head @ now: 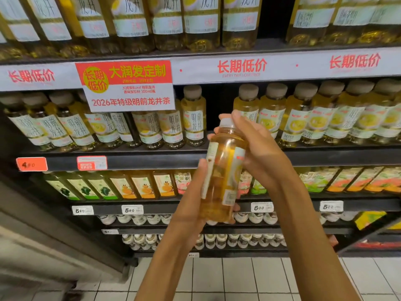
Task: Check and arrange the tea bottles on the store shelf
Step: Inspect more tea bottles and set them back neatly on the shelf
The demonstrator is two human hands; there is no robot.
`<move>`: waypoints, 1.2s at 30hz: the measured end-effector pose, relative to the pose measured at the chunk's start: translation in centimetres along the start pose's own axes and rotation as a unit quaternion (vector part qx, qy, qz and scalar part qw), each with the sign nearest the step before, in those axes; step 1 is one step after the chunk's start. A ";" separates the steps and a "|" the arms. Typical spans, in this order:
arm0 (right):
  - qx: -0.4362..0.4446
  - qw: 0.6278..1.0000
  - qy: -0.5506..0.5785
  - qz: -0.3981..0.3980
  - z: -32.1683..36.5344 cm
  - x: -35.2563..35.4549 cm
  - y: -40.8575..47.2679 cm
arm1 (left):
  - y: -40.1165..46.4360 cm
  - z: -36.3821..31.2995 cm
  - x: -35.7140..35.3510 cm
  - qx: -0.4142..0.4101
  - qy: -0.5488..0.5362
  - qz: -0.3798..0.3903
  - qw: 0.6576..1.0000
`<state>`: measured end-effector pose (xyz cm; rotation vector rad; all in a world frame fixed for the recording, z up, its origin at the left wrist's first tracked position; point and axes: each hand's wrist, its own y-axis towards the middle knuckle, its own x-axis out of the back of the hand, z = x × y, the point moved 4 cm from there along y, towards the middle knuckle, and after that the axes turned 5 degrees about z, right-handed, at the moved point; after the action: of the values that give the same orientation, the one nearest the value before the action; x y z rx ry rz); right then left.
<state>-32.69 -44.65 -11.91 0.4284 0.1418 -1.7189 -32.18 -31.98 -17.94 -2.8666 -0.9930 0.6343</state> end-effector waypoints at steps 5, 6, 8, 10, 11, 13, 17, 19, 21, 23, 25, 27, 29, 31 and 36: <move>0.012 0.997 0.070 0.026 -0.2 -0.7 0.2 | -0.1 1.3 -0.8 0.085 -0.156 0.138 0.974; 0.018 0.999 0.045 0.018 0.0 -0.7 0.3 | 0.0 1.5 -0.3 0.075 -0.116 0.113 0.984; 0.017 0.998 -0.052 -0.023 0.3 -0.2 0.5 | 0.3 1.4 0.7 0.028 -0.012 0.024 0.999; 0.003 0.990 -0.129 -0.064 0.2 0.3 0.9 | 0.5 1.3 0.6 -0.002 0.032 -0.010 0.999; -0.009 0.988 -0.140 -0.066 0.1 0.5 1.0 | 0.5 1.3 0.3 -0.006 0.036 -0.014 0.999; -0.037 0.991 -0.126 -0.024 -0.4 0.5 1.0 | 0.4 1.3 -0.2 0.006 -0.009 -0.014 1.000; -0.086 0.993 0.078 0.015 -2.0 0.6 1.0 | -0.3 0.9 -1.4 0.042 -0.160 0.067 0.984; -0.135 0.975 0.174 0.013 -2.9 0.5 1.1 | -0.6 0.6 -2.0 0.054 -0.192 0.113 0.973; -0.205 0.956 0.208 -0.006 -4.0 0.8 1.0 | -1.0 0.1 -2.6 0.059 -0.193 0.158 0.967; -0.253 0.941 0.225 -0.025 -4.9 1.3 0.8 | -1.2 -0.1 -3.1 0.067 -0.183 0.187 0.963; -0.278 0.934 0.223 -0.035 -5.5 1.8 0.5 | -1.3 0.2 -3.6 0.080 -0.179 0.194 0.961; -0.299 0.925 0.234 -0.031 -5.8 1.8 0.2 | -1.3 0.7 -3.8 0.087 -0.182 0.187 0.961; -0.308 0.921 0.237 -0.030 -6.0 2.1 0.0 | -1.2 1.0 -3.9 0.090 -0.188 0.181 0.961; -0.299 0.926 0.228 -0.026 -5.8 2.2 0.1 | -1.2 1.0 -3.9 0.088 -0.189 0.182 0.961; -0.134 0.979 0.155 -0.020 -4.0 2.8 0.5 | -0.9 1.4 -2.5 0.082 -0.130 0.065 0.986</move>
<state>-31.78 -46.02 -16.53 0.4922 0.6035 -1.6334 -35.06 -32.85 -18.17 -2.7689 -0.7392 1.0697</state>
